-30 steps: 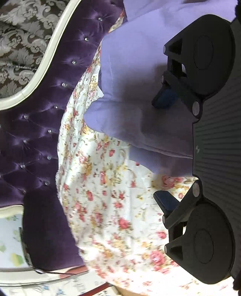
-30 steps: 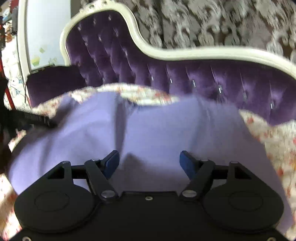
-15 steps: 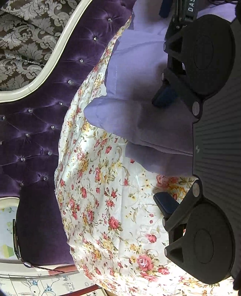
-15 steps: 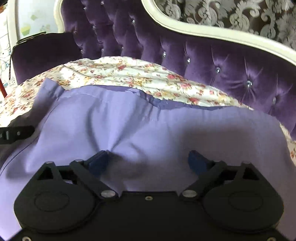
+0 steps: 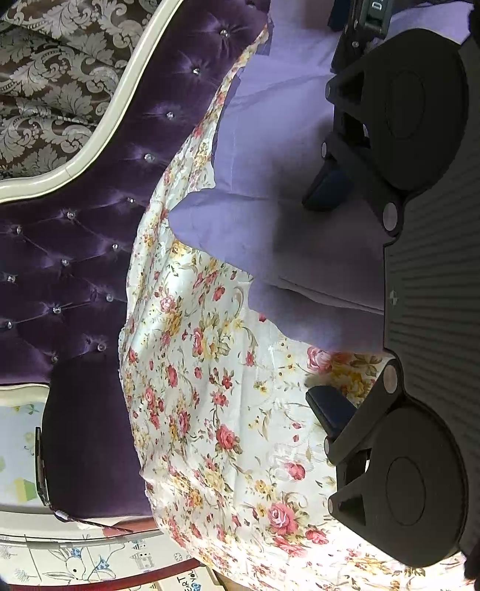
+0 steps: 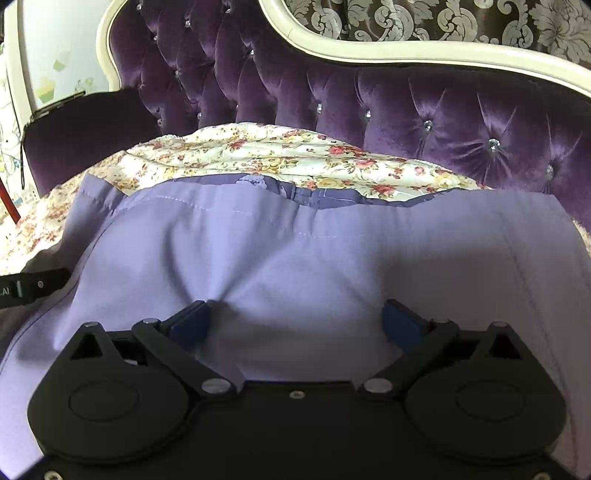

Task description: Fold small clothes

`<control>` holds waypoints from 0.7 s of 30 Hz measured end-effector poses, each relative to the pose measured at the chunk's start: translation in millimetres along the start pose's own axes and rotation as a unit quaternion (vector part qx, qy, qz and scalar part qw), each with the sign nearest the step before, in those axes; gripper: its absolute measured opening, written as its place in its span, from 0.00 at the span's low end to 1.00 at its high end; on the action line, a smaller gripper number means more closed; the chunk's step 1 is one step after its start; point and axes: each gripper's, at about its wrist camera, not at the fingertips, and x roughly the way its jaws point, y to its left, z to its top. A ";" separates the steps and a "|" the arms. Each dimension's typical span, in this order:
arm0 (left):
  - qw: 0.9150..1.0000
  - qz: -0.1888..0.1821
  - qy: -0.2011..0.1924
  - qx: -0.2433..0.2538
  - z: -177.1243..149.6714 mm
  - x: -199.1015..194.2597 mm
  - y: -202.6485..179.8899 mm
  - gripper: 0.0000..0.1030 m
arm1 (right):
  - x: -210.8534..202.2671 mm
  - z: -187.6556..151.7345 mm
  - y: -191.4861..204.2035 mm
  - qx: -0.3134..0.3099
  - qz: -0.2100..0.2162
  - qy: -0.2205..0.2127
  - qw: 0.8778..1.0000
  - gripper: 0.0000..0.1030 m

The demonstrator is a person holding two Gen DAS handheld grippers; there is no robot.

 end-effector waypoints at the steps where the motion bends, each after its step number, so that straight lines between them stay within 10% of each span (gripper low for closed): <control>1: 1.000 -0.001 0.001 -0.002 1.0 -0.3 0.5 1.00 | -1.3 -0.6 -1.5 0.005 0.004 -0.003 1.000 0.97; 12: 0.996 0.046 -0.069 0.017 14.0 -80.3 -10.8 0.97 | -72.3 -10.8 -53.4 0.096 0.067 -0.076 0.990 0.99; 19: 0.984 -0.104 -0.144 0.030 -1.7 -139.6 -59.9 0.95 | -139.4 -44.2 -103.9 0.119 0.054 -0.106 0.986 0.99; 21: 0.979 -0.168 -0.116 0.016 -4.6 -136.9 -71.8 0.56 | -154.0 -53.2 -116.7 0.120 0.044 -0.108 0.986 0.99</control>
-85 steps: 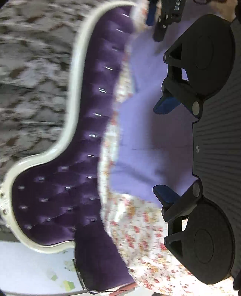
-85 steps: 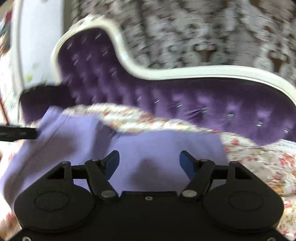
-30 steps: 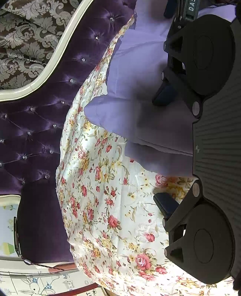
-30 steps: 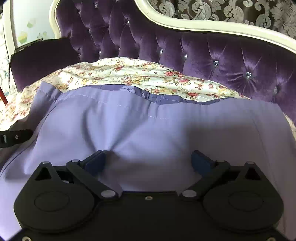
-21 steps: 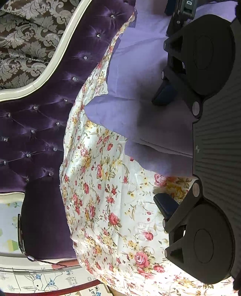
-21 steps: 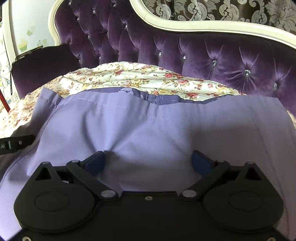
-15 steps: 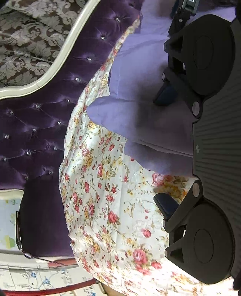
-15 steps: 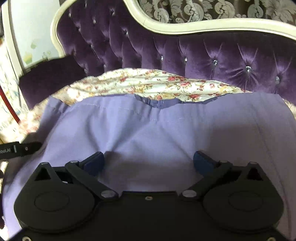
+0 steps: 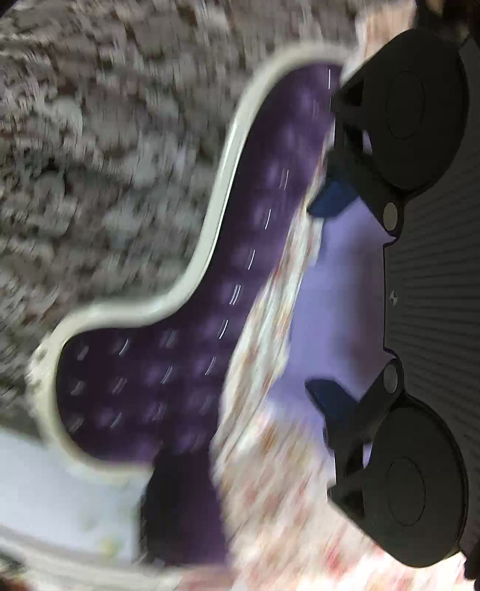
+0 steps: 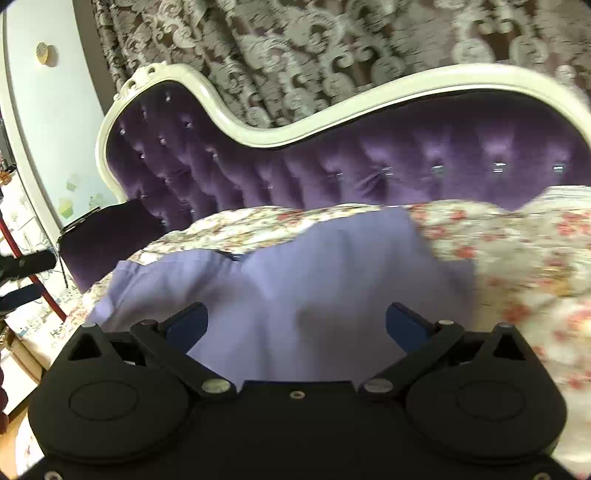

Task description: Fold small clothes

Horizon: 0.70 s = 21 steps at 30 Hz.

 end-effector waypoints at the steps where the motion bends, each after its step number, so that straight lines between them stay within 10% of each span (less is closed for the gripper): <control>1: 0.999 -0.024 0.012 -0.024 -2.8 4.7 -3.9 0.44 | -8.3 -1.2 -5.4 -0.004 -0.008 -0.003 1.000 0.99; 4: 0.987 -0.125 0.029 -0.097 -19.7 20.0 -3.6 0.15 | -25.5 -2.7 -21.6 -0.013 -0.027 -0.005 1.000 0.99; 6: 0.976 -0.154 0.038 -0.151 -35.6 29.8 -0.3 0.13 | -31.0 -2.9 -34.4 -0.002 -0.031 0.003 1.000 0.99; 18: 0.926 -0.093 0.088 -0.355 -107.7 66.8 58.6 0.02 | -16.2 -32.1 -111.6 0.167 0.042 0.088 0.981 0.99; 21: 0.936 -0.085 0.091 -0.331 -101.8 64.3 54.5 0.02 | -2.4 -34.4 -122.6 0.174 0.058 0.088 0.979 1.00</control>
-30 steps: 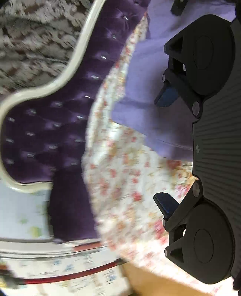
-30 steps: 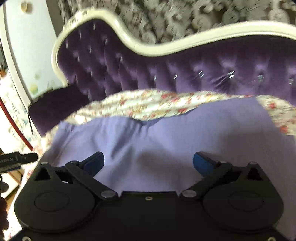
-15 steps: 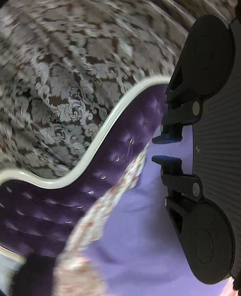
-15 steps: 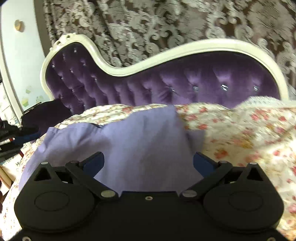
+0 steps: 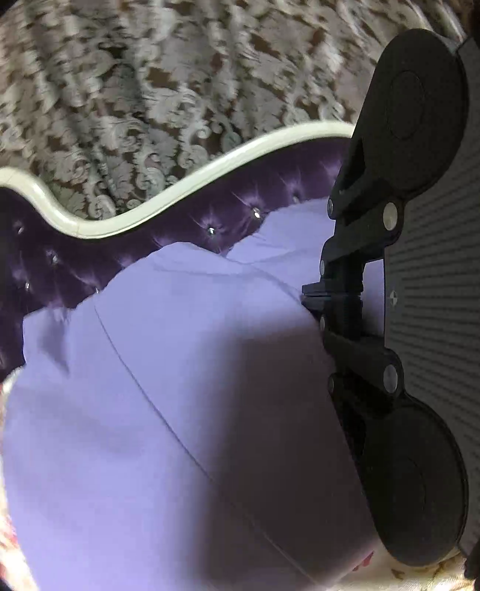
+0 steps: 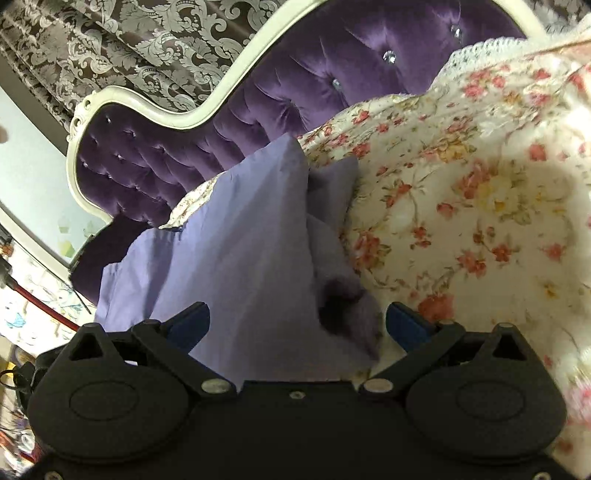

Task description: Fold small clothes

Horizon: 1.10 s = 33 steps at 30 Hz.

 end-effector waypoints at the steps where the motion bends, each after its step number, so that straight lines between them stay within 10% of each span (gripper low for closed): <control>1: 1.000 0.006 -0.001 0.009 -0.3 0.4 -2.7 0.02 | 4.7 3.5 -3.3 0.002 0.015 -0.003 1.000 1.00; 9: 1.000 0.009 -0.002 0.024 -4.1 0.6 -4.9 0.03 | 48.5 31.1 -8.6 0.018 0.090 0.012 0.996 0.98; 11: 1.000 0.009 -0.002 0.024 -4.2 0.4 -4.6 0.03 | 59.2 33.2 -1.5 0.005 0.077 0.020 0.997 0.83; 14: 1.000 0.009 -0.003 0.023 -4.1 0.6 -5.1 0.03 | 59.8 32.3 -6.4 0.029 0.062 0.020 0.997 0.35; 17: 1.000 0.008 -0.003 0.023 -4.3 0.7 -5.2 0.03 | 44.0 35.1 -3.2 0.046 0.057 0.004 0.997 0.23; 33: 1.000 0.011 -0.008 0.025 -8.2 2.9 -5.3 0.03 | 44.4 55.7 212.9 -0.092 0.137 0.023 0.986 0.20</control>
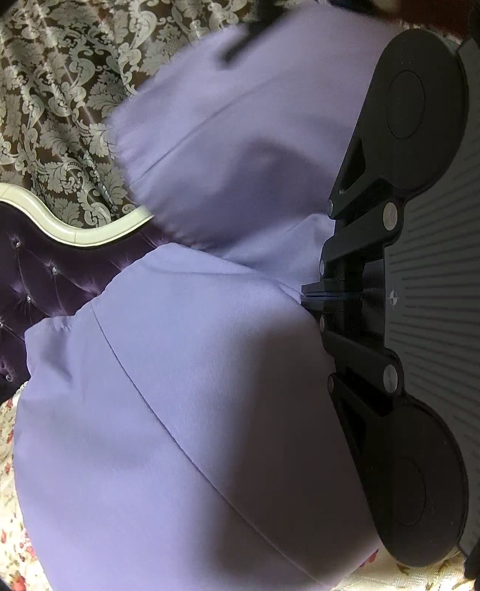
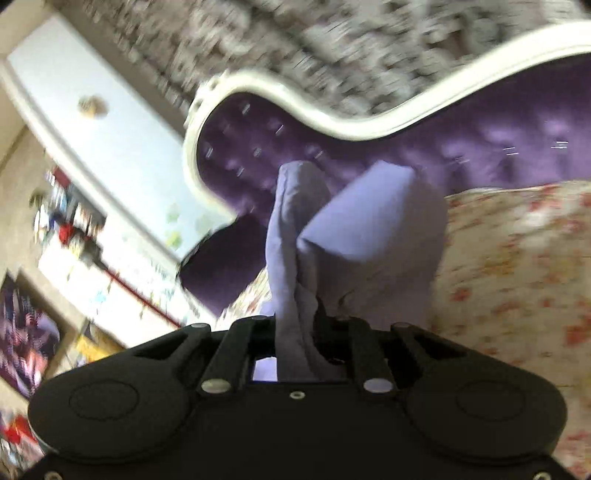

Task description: Fold small clothes

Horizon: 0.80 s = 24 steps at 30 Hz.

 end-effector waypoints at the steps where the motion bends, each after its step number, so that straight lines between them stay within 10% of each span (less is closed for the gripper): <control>1: 1.000 0.004 -0.001 0.007 -0.8 0.2 -2.0 0.03 | 13.7 -3.2 12.4 -0.011 -0.002 0.014 1.000 0.20; 17: 1.000 -0.001 0.008 0.009 -15.0 -101.4 30.4 0.03 | 129.4 -70.9 97.2 -0.133 -0.076 0.134 0.979 0.21; 24: 0.988 0.098 -0.105 0.057 7.7 -182.4 50.0 0.04 | 156.4 -129.6 123.7 -0.256 -0.131 0.106 0.952 0.22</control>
